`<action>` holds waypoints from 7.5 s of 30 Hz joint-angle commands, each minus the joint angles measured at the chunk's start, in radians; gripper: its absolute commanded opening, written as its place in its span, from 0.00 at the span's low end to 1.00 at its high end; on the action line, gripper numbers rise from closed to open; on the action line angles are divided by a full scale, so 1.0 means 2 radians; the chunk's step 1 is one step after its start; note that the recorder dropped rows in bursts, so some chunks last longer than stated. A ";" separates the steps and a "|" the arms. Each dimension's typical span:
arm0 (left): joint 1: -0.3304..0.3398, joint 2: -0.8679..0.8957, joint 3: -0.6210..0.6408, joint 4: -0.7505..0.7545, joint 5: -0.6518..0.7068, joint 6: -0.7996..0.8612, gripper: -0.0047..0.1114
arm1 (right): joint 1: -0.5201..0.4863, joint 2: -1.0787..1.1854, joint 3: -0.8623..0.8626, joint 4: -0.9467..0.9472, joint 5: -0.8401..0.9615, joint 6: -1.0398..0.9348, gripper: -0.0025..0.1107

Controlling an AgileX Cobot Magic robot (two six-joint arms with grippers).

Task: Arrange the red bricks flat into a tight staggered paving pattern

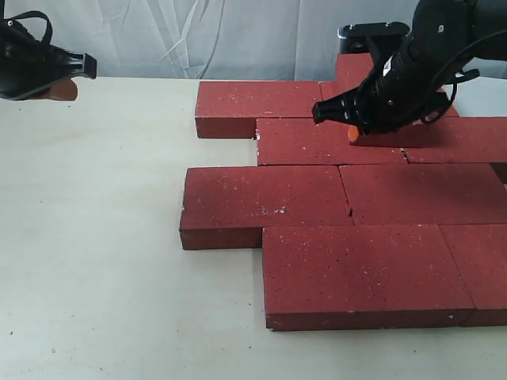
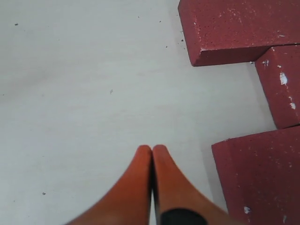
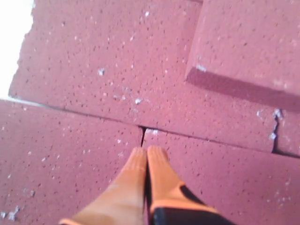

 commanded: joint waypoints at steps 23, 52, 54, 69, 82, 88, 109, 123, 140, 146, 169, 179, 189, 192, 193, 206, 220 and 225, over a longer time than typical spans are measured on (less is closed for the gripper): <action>0.000 -0.006 -0.001 -0.024 -0.011 -0.002 0.04 | -0.197 0.075 -0.033 0.008 -0.246 0.098 0.01; 0.000 -0.006 -0.001 -0.024 -0.022 -0.002 0.04 | -0.211 0.311 -0.418 0.010 0.028 -0.005 0.01; 0.000 -0.006 -0.001 -0.025 -0.023 -0.002 0.04 | -0.210 0.320 -0.418 0.022 0.027 -0.023 0.01; 0.000 -0.006 -0.001 -0.026 -0.024 -0.002 0.04 | -0.162 0.332 -0.418 0.133 0.033 -0.202 0.01; 0.000 -0.006 -0.001 -0.035 -0.024 -0.001 0.04 | -0.071 0.329 -0.418 0.130 0.044 -0.230 0.01; 0.000 -0.006 -0.001 -0.038 -0.024 -0.001 0.04 | -0.071 0.297 -0.418 0.152 0.064 -0.231 0.01; 0.000 -0.006 -0.001 -0.038 -0.024 -0.001 0.04 | -0.063 0.278 -0.417 0.170 0.054 -0.239 0.01; 0.000 -0.006 -0.001 -0.038 -0.026 -0.001 0.04 | -0.007 0.317 -0.417 0.122 0.068 -0.197 0.01; 0.000 -0.006 -0.001 -0.038 -0.026 -0.001 0.04 | 0.081 0.318 -0.417 0.135 0.051 -0.197 0.01; 0.000 -0.006 -0.001 -0.038 -0.026 -0.001 0.04 | 0.118 0.318 -0.417 0.160 0.026 -0.197 0.01; 0.000 -0.006 -0.001 -0.042 -0.025 -0.001 0.04 | 0.198 0.316 -0.417 0.197 0.015 -0.200 0.01; 0.000 -0.006 -0.001 -0.010 -0.024 -0.003 0.04 | 0.171 0.285 -0.417 0.188 0.102 -0.148 0.01; 0.070 -0.031 -0.001 0.012 0.010 -0.003 0.04 | 0.155 0.249 -0.417 0.153 0.205 -0.126 0.01; 0.096 -0.037 -0.001 0.049 0.030 -0.003 0.04 | 0.155 0.245 -0.417 0.152 0.234 -0.125 0.01; 0.103 -0.037 -0.001 0.065 0.035 -0.003 0.04 | 0.155 0.244 -0.417 0.152 0.241 -0.125 0.01; 0.154 -0.033 0.038 0.107 0.014 -0.004 0.04 | 0.168 0.225 -0.416 0.147 0.277 -0.125 0.01; 0.154 -0.013 0.038 0.048 -0.017 -0.002 0.04 | 0.203 0.233 -0.334 0.125 0.224 -0.129 0.01; 0.154 -0.013 0.038 0.045 -0.020 -0.002 0.04 | 0.203 0.235 -0.322 0.127 0.156 -0.129 0.01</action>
